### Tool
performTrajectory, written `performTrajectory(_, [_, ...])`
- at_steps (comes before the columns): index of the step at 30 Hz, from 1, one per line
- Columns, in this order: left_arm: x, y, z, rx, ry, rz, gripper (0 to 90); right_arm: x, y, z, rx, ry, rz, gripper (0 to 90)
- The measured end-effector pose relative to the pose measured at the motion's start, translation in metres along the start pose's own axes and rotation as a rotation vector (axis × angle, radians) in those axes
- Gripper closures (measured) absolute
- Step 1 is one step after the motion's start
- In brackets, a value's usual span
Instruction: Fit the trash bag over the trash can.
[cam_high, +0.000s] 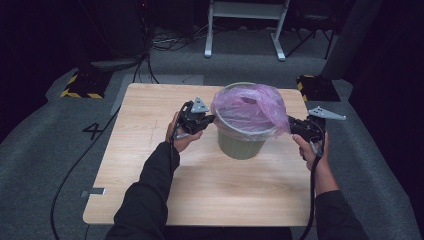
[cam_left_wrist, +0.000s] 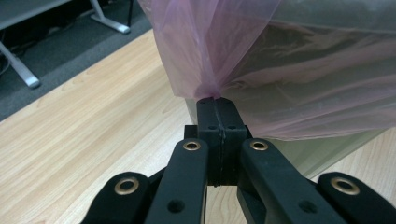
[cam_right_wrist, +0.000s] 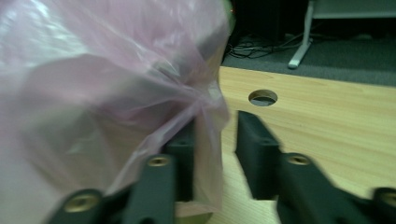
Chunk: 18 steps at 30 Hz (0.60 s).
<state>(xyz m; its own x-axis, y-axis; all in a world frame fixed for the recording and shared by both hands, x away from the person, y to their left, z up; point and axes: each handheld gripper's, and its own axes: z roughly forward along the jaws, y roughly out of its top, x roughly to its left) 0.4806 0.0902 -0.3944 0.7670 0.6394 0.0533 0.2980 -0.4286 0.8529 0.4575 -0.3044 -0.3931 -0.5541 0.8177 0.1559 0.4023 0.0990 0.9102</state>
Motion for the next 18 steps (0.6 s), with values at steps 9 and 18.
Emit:
performTrajectory(9, [0.004, 0.001, -0.029, -0.063, 0.015, 0.000, 69.3, 0.012, 0.006, -0.034, -0.012, -0.037, -0.223, 19.4])
performTrajectory(18, [0.009, 0.005, -0.060, -0.145, 0.007, -0.019, 27.4, 0.029, 0.012, -0.065, -0.095, 0.024, -0.359, 15.5])
